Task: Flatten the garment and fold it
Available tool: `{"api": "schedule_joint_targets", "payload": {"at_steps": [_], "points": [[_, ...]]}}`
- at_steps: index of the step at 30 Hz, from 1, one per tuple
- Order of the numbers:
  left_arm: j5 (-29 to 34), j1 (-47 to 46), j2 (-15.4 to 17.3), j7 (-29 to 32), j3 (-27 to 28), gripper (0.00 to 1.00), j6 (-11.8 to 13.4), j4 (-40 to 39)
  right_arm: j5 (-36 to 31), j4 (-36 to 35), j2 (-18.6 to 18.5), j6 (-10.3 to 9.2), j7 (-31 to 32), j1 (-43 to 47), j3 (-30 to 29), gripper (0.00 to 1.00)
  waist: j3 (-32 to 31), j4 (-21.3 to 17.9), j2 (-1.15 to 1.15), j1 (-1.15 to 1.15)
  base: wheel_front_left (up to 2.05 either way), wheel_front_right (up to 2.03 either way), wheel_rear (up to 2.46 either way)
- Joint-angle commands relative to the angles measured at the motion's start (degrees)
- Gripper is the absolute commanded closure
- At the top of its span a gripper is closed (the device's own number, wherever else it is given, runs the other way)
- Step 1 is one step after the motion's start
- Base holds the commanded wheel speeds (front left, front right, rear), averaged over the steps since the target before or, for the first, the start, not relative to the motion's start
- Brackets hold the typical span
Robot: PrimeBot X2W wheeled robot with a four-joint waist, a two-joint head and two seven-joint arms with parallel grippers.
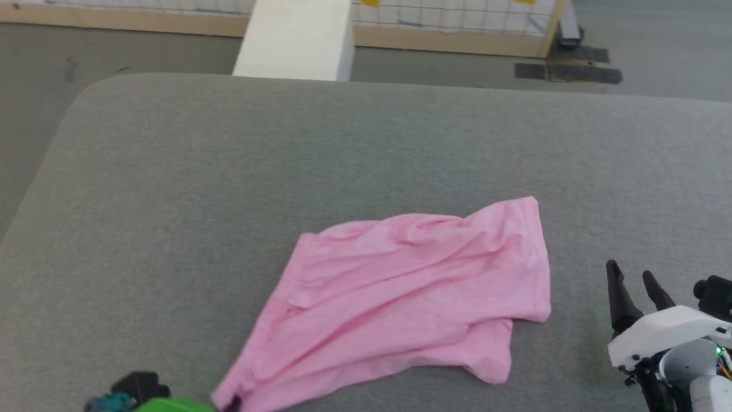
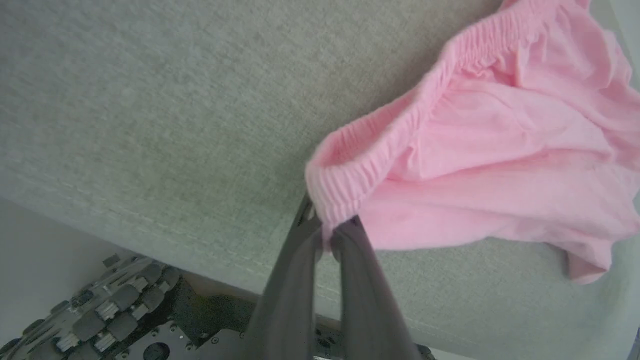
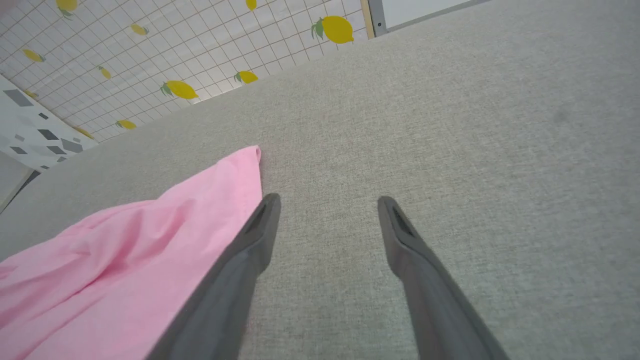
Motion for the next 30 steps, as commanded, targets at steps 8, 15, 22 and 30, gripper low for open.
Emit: {"api": "schedule_joint_targets", "payload": {"at_steps": [8,15,22,30], "points": [[0.4,-3.3,0.7,-2.1,0.8,0.00,-1.6,-2.9,-0.1,0.1,0.0,-0.09,0.2,-0.7,0.6,0.00,-1.0,1.9,0.00,0.00,0.00,0.00,0.00],[9.7,-18.2,8.0,-2.6,-2.8,0.00,-5.4,-4.7,0.0,0.2,0.0,-0.09,0.0,-0.5,-0.2,0.00,-0.3,0.2,0.00,0.00,0.00,0.00,0.00],[13.9,-33.1,8.8,5.5,-13.3,0.00,-11.9,7.5,0.4,0.2,0.0,-0.09,-0.3,-1.8,0.3,0.00,2.3,-2.6,0.00,0.00,0.00,0.00,0.00],[15.2,-41.0,7.8,11.4,-18.0,0.00,-14.5,21.1,0.7,0.9,0.0,-0.09,-1.2,-2.6,0.5,0.00,4.7,-5.4,0.00,0.00,0.00,0.00,0.00]]}}
